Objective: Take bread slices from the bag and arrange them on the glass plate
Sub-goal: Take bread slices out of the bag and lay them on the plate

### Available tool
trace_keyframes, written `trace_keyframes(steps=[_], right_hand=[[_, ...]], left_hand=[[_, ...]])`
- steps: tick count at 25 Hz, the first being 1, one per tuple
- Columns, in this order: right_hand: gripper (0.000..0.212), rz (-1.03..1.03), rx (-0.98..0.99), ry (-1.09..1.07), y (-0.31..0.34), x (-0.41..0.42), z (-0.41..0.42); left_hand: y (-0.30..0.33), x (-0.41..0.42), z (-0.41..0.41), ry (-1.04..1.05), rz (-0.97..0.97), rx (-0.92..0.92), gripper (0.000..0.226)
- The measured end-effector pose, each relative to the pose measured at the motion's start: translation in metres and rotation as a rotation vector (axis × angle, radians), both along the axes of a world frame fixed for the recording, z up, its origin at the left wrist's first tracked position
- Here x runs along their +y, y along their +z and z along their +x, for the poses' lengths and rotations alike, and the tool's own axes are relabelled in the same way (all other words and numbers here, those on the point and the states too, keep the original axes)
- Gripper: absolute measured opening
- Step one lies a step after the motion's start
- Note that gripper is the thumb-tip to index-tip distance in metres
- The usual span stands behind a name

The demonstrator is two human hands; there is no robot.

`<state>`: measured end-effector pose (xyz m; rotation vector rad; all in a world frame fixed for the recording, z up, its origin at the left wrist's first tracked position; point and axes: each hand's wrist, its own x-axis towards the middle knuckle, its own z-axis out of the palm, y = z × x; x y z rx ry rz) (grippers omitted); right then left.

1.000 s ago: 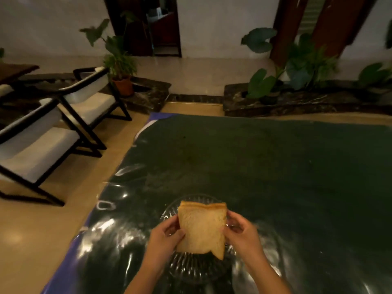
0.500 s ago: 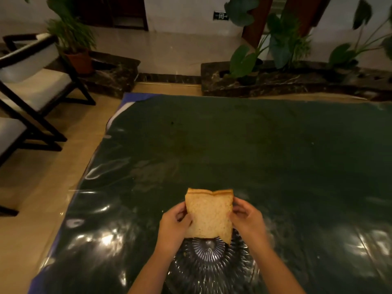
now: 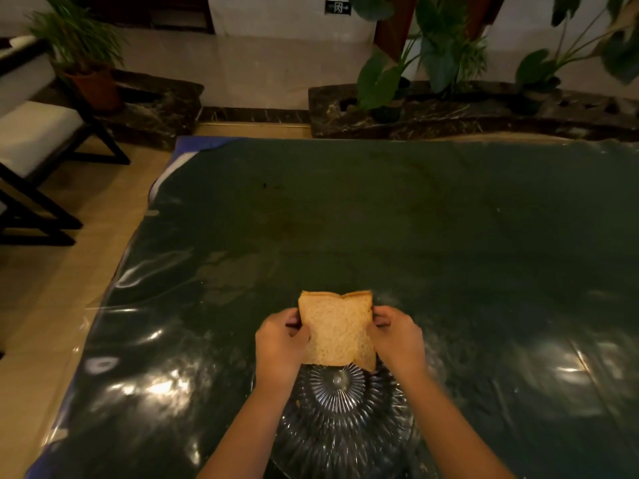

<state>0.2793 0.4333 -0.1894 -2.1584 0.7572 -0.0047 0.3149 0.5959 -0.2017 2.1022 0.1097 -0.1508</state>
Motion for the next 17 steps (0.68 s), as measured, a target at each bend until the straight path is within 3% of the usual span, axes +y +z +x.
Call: trace_keyframes(steps=[4, 11, 17], right_hand=[[0.013, -0.044, -0.001, -0.051, -0.001, 0.005, -0.01], [0.013, 0.063, -0.099, -0.166, 0.012, 0.014, -0.014], [0.017, 0.195, -0.145, -0.146, 0.02, 0.012, -0.044]], left_hand=[[0.002, -0.001, -0.003, 0.046, 0.037, 0.031, 0.014], [0.016, -0.006, -0.014, 0.074, -0.066, -0.033, 0.021], [0.019, 0.016, -0.039, 0.035, -0.143, 0.027, 0.024]])
